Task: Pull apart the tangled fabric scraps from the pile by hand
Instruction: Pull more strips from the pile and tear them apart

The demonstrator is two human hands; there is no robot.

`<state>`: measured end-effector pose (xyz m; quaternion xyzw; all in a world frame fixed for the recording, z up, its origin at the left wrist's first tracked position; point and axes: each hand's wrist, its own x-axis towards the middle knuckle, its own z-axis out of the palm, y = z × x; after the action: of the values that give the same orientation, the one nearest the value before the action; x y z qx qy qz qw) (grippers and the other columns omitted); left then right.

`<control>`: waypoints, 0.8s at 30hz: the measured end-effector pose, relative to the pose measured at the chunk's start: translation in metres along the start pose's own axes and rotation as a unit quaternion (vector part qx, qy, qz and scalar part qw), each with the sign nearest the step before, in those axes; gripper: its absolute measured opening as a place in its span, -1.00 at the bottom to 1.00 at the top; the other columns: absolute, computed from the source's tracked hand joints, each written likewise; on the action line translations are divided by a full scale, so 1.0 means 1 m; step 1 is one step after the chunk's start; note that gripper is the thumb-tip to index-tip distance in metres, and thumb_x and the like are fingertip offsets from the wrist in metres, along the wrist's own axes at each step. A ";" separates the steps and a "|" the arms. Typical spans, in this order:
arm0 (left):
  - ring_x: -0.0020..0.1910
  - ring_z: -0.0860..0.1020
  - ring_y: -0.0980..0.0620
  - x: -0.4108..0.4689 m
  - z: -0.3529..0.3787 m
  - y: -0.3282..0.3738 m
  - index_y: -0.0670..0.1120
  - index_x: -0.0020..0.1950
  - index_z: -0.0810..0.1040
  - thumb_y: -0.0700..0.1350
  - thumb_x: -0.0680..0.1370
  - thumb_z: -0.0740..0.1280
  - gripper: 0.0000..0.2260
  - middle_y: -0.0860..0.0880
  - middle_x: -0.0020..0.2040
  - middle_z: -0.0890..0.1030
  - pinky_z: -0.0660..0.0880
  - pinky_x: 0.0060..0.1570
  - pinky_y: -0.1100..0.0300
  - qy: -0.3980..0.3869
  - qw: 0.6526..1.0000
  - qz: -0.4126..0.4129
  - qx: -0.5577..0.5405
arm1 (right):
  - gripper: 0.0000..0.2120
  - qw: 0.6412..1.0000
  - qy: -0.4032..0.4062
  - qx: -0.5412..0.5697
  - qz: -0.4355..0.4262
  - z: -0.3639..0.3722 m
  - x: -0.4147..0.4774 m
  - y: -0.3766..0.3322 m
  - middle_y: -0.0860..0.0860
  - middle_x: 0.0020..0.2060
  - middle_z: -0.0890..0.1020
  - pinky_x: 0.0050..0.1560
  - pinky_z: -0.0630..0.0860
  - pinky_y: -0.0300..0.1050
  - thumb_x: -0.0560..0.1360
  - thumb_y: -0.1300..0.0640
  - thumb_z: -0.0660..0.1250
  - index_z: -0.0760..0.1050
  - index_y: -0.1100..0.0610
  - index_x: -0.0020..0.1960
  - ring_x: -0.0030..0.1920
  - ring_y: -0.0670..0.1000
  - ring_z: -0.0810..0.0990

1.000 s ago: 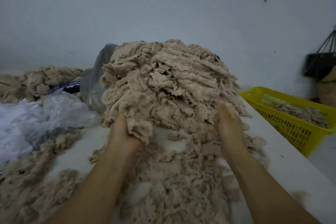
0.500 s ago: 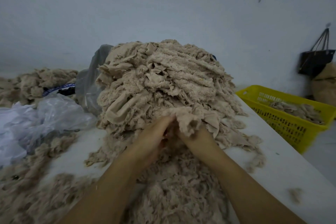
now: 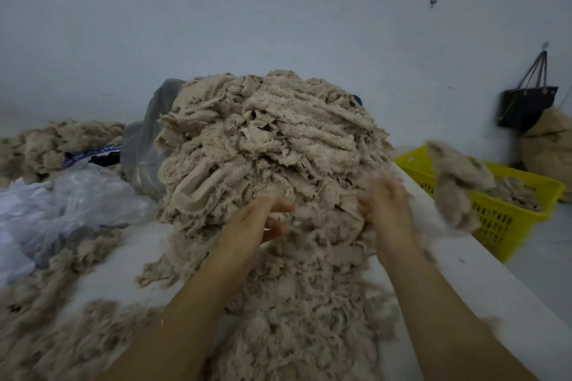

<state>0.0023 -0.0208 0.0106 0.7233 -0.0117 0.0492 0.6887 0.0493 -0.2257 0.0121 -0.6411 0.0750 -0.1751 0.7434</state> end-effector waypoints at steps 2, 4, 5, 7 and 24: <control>-0.14 0.66 0.06 -0.001 0.003 -0.004 0.08 -0.09 0.72 0.11 0.65 0.22 -0.69 0.05 -0.15 0.70 0.61 -0.03 0.16 -0.018 0.999 -0.014 0.046 | -0.74 0.959 -0.007 -0.271 -0.080 0.001 0.006 0.021 0.04 0.19 0.56 0.03 0.49 -0.03 0.63 -0.06 0.21 0.48 0.03 0.24 0.06 -0.05 0.55; -0.19 0.66 0.14 -0.002 0.004 -0.006 0.07 -0.09 0.73 0.08 0.65 0.23 -0.70 0.08 -0.22 0.70 0.57 -0.20 0.29 -0.033 0.998 -0.021 0.056 | -0.60 0.902 -0.040 -0.425 -0.070 0.003 0.009 0.034 0.11 0.36 0.46 0.29 0.40 0.09 0.63 -0.04 0.19 0.39 0.10 0.41 0.31 0.11 0.45; -0.23 0.65 0.16 -0.002 0.005 -0.006 0.05 -0.09 0.73 0.06 0.65 0.24 -0.70 0.07 -0.23 0.70 0.54 -0.25 0.34 -0.035 0.998 -0.030 0.047 | -0.62 0.878 -0.045 -0.471 -0.071 0.004 0.009 0.035 0.13 0.31 0.49 0.35 0.34 0.09 0.63 -0.05 0.19 0.42 0.11 0.36 0.32 0.16 0.43; -0.21 0.65 0.16 -0.002 0.008 -0.005 -0.01 -0.07 0.74 0.05 0.66 0.24 -0.69 0.03 -0.16 0.72 0.54 -0.24 0.35 -0.032 0.998 -0.048 0.027 | -0.80 0.856 -0.041 -0.497 -0.138 0.008 0.003 0.030 0.07 0.04 0.54 0.29 0.27 0.00 0.64 -0.05 0.17 0.46 0.06 0.02 0.18 0.19 0.46; -0.63 0.21 0.17 0.016 -0.031 0.001 -0.12 -0.08 0.47 0.01 0.71 0.11 -0.71 0.02 -0.49 0.37 0.16 -0.66 0.34 0.116 0.948 -0.026 -0.294 | -0.69 0.981 -0.190 0.017 0.040 0.023 -0.033 -0.006 0.26 -0.27 0.43 -0.15 0.53 0.17 0.55 -0.07 0.35 0.42 0.11 -0.24 -0.29 0.25 0.48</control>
<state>0.0166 0.0111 0.0149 0.4783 0.0728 0.1094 0.8683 0.0251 -0.1931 0.0181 -0.6464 -0.0447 -0.0217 0.7614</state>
